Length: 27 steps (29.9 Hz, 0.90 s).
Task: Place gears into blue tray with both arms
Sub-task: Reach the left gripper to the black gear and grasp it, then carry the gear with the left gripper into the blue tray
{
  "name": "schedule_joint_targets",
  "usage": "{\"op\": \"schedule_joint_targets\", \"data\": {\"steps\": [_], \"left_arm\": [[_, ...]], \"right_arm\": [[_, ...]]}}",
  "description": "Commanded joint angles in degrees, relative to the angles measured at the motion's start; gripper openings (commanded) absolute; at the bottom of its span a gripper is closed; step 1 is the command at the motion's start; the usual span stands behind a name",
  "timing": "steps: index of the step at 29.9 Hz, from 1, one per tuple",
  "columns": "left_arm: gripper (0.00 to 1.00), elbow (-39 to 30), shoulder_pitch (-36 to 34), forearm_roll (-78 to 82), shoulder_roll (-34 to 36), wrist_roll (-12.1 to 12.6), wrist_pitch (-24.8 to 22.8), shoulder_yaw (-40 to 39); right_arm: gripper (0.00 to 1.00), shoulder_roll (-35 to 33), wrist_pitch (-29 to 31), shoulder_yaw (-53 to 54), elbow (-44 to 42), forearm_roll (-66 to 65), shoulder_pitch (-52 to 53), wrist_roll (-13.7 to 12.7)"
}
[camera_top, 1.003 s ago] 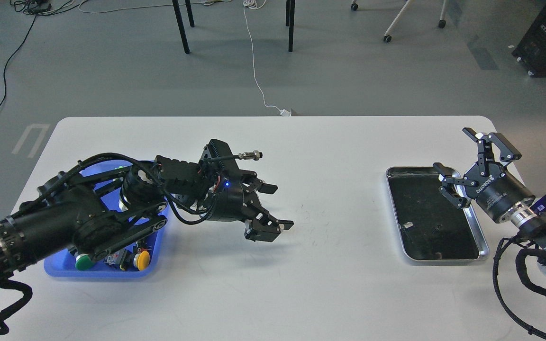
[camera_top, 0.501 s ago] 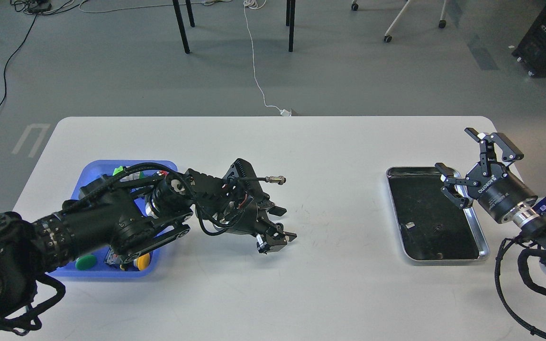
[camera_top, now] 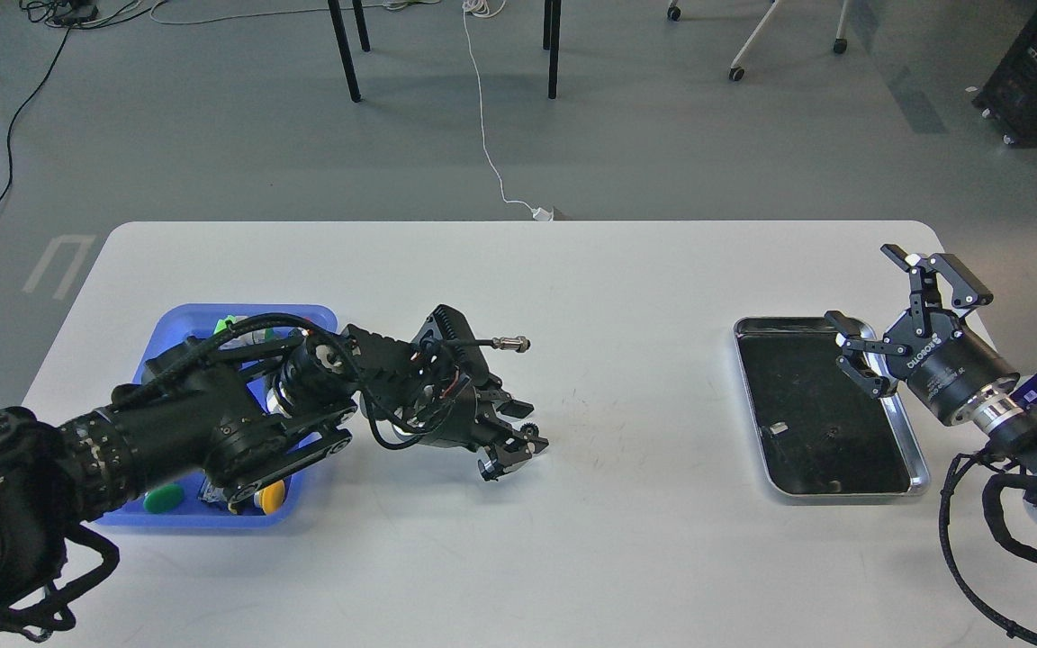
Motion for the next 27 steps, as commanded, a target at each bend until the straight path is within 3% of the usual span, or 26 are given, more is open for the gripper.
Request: {"op": "schedule_joint_targets", "data": {"steps": [1, 4, 15, 22, 27], "left_arm": [[0.39, 0.06, 0.01, 0.0, -0.26, 0.0, 0.28, 0.06], [0.39, 0.15, 0.1, 0.0, -0.17, 0.0, 0.28, 0.14], [0.14, 1.29, 0.01, 0.0, 0.26, 0.0, 0.98, 0.06], [0.14, -0.28, -0.25, 0.0, 1.32, 0.0, 1.25, -0.64], [0.15, -6.78, -5.25, 0.0, 10.53, 0.0, 0.63, -0.91]], "right_arm": [[0.97, -0.08, 0.0, 0.16, 0.09, 0.0, 0.0, 0.0], [0.97, -0.09, 0.0, 0.24, 0.0, 0.0, 0.0, 0.0], [0.97, 0.0, 0.0, 0.25, -0.09, 0.0, 0.0, 0.0], [0.97, 0.09, 0.0, 0.25, 0.0, 0.0, 0.0, 0.0], [0.97, 0.09, 0.0, 0.25, -0.09, 0.0, 0.0, 0.0]]}}
